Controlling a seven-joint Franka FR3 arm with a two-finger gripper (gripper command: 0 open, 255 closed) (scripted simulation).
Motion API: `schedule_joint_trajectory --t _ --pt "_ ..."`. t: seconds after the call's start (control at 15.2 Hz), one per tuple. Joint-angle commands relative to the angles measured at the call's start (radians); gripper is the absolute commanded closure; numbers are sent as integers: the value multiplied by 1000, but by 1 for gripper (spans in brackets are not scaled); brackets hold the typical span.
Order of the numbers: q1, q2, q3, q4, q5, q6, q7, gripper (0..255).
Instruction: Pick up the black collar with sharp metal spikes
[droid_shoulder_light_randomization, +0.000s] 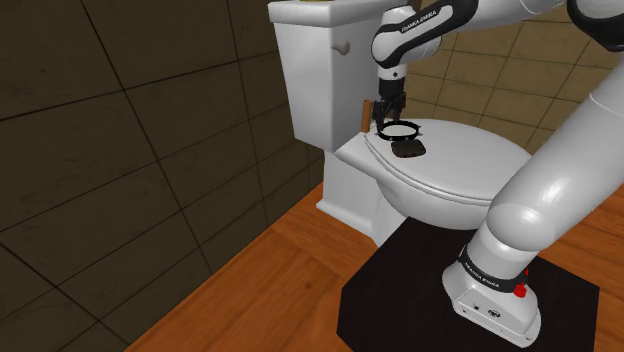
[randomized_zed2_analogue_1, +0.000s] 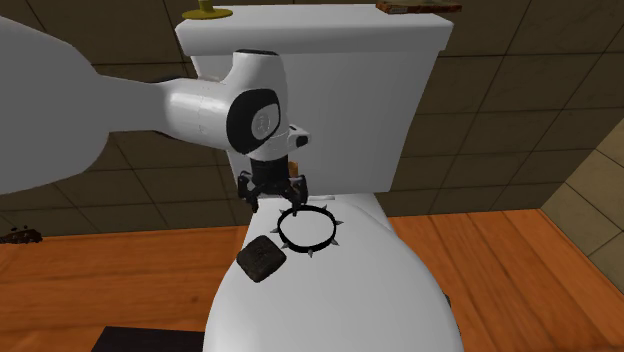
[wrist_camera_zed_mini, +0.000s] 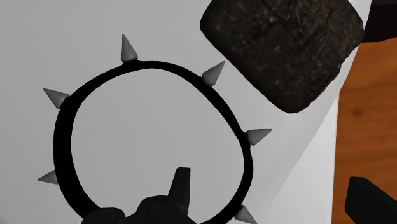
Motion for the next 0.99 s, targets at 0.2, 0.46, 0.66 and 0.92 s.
schedule_joint_trajectory --t 0.2,0.46,0.66,0.92 --pt "-3 46 -9 -25 10 70 -8 0" --pt "-4 63 -11 -44 14 105 -10 0" --pt "-3 64 -10 -43 14 106 -10 255" --pt "-3 65 -10 -43 14 106 -10 255"
